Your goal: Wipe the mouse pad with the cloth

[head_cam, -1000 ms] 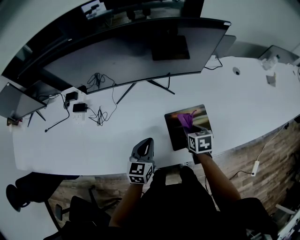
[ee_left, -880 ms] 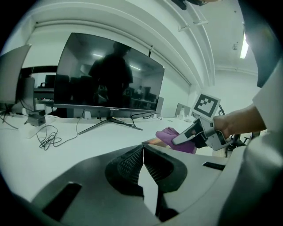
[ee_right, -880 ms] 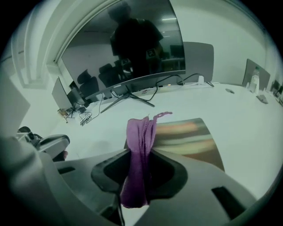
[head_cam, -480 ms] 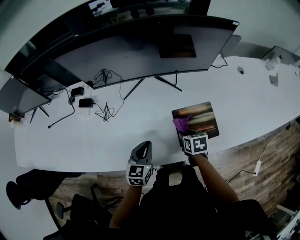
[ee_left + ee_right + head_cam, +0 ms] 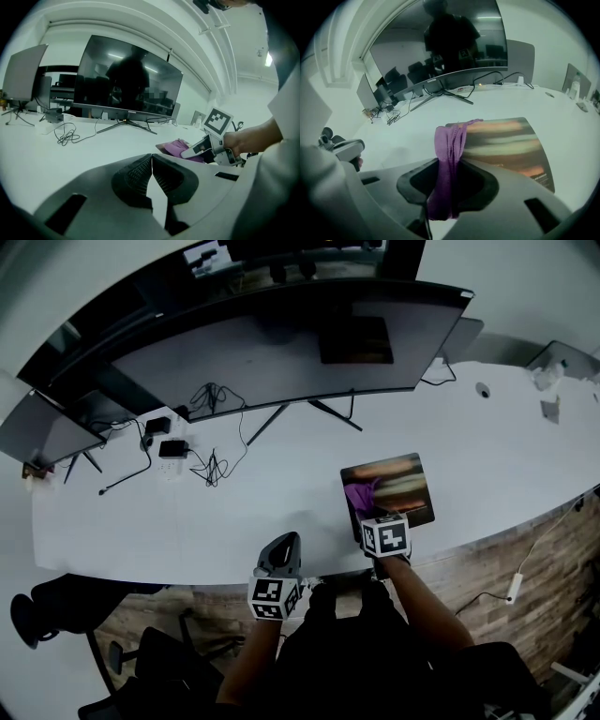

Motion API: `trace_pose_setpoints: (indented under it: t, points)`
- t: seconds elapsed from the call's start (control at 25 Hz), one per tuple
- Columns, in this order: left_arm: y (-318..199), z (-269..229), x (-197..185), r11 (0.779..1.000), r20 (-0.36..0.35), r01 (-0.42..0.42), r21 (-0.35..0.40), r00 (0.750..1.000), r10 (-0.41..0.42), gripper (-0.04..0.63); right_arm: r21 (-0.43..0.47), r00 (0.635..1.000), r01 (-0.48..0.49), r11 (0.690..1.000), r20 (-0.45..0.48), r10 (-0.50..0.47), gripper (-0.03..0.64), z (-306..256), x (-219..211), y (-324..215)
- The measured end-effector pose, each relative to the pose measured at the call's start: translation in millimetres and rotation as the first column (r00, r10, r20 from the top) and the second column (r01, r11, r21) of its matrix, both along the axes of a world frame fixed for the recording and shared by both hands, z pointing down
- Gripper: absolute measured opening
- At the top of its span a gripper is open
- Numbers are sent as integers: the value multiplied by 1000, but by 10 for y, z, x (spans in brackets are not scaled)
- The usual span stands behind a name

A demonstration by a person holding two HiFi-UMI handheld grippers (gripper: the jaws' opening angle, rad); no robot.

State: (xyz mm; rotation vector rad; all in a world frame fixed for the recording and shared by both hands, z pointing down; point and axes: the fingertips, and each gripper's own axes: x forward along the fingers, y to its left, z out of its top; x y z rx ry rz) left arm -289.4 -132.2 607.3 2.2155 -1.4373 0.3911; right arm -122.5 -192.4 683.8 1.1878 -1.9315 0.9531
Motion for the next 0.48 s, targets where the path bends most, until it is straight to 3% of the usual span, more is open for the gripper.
trace_pose_setpoints:
  t: [0.24, 0.48]
  points:
    - [-84, -41, 209, 1000, -6, 9, 9, 1000, -9, 20, 10, 999, 11, 1000, -37, -10, 124, -2, 311, -99]
    - [-108, 10, 548, 999, -22, -37, -26, 999, 36, 20, 14, 997, 0, 1000, -77, 1, 126, 22, 739, -162]
